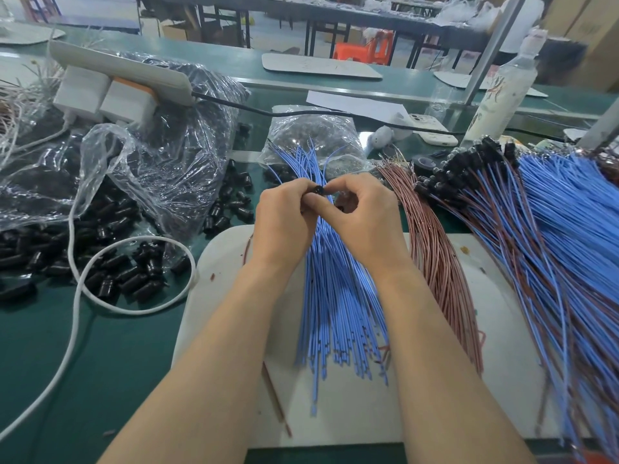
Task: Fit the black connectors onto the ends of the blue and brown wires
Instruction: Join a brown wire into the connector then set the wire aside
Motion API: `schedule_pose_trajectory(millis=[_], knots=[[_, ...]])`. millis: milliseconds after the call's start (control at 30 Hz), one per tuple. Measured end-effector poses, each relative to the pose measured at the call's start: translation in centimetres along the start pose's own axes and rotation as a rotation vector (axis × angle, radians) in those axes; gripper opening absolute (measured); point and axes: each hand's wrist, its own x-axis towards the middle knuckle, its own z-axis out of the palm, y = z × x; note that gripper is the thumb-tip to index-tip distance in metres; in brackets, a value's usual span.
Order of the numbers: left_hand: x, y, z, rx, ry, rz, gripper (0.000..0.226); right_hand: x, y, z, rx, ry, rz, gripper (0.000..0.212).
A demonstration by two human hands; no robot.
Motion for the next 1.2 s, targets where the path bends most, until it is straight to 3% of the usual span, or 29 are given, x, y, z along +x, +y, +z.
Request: schedule_pose_trajectory(millis=[267, 433, 600, 767, 1033, 1200], knots=[[-0.1, 0.1, 0.0, 0.007, -0.011, 0.011, 0.017, 0.1, -0.2, 0.1, -0.041, 0.016, -0.063, 0.020], [0.1, -0.3, 0.1, -0.021, -0.032, -0.013, 0.017, 0.5, -0.4, -1.3, 0.115, -0.094, 0.040, 0.024], [0.2, -0.3, -0.1, 0.021, -0.040, 0.003, 0.016, 0.6, -1.0, -2.6, 0.190, -0.114, 0.023, 0.033], [0.3, -0.1, -0.1, 0.046, -0.031, -0.045, 0.015, 0.7, -1.2, -2.5, 0.156, -0.115, 0.035, 0.013], [0.2, 0.2, -0.1, 0.107, -0.027, -0.075, 0.014, 0.5, -1.7, -2.0, 0.060, -0.109, 0.014, 0.014], [0.3, 0.1, -0.1, 0.141, -0.041, -0.100, 0.017, 0.4, -1.8, -1.5, -0.007, -0.042, -0.033, 0.003]])
